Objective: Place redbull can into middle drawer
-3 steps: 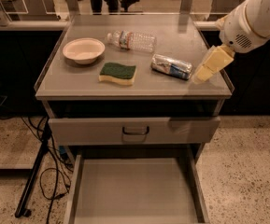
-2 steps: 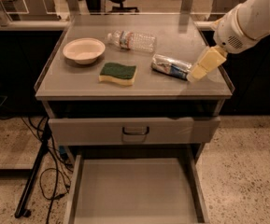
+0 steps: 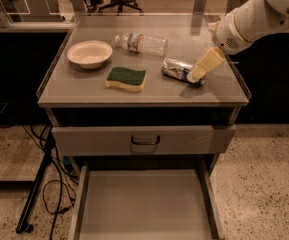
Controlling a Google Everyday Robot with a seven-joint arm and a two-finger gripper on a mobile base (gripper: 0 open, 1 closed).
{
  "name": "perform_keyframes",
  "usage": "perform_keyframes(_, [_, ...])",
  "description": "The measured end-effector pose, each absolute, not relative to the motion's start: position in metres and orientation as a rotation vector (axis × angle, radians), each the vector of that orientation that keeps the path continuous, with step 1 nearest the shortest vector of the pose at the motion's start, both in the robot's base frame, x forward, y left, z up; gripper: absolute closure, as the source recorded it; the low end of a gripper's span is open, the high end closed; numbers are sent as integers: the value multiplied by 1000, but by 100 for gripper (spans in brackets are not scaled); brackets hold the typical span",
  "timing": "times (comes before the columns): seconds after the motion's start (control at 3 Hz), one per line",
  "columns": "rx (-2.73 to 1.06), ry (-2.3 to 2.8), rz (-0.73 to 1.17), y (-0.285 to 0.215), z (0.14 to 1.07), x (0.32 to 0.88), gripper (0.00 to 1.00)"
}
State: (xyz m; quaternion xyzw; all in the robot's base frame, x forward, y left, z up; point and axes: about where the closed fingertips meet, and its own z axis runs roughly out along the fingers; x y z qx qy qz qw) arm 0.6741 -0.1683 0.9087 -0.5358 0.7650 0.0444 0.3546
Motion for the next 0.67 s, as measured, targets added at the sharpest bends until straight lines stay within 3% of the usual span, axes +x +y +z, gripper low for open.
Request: perform_keyframes(0.67, [-1376, 1990, 208, -150, 876, 688, 0])
